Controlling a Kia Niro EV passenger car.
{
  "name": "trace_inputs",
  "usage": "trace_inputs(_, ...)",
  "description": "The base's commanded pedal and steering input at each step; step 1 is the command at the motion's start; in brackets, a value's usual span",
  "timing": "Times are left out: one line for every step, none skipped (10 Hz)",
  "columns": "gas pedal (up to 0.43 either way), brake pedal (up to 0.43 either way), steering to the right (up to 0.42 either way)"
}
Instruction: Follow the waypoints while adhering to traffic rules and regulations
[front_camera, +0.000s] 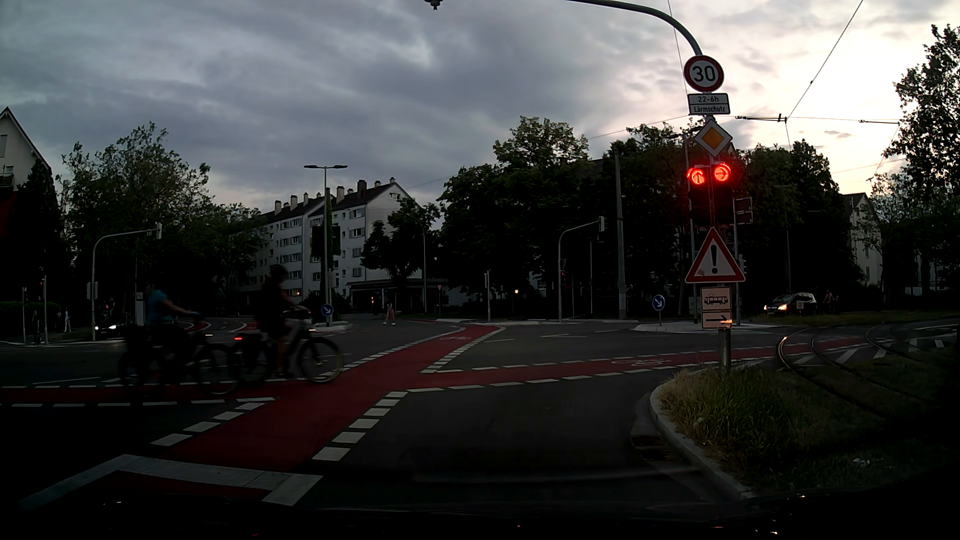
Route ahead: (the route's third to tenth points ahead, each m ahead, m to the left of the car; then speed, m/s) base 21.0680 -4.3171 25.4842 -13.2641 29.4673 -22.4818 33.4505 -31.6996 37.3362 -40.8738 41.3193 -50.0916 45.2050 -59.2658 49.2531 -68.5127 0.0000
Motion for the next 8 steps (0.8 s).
trace_inputs(0.0, 0.274, -0.047)
trace_inputs(0.0, 0.274, -0.049)
trace_inputs(0.0, 0.274, -0.05)
trace_inputs(0.0, 0.274, -0.05)
trace_inputs(0.0, 0.274, -0.051)
trace_inputs(0.0, 0.274, -0.051)
trace_inputs(0.0, 0.274, -0.052)
trace_inputs(0.0, 0.256, -0.052)
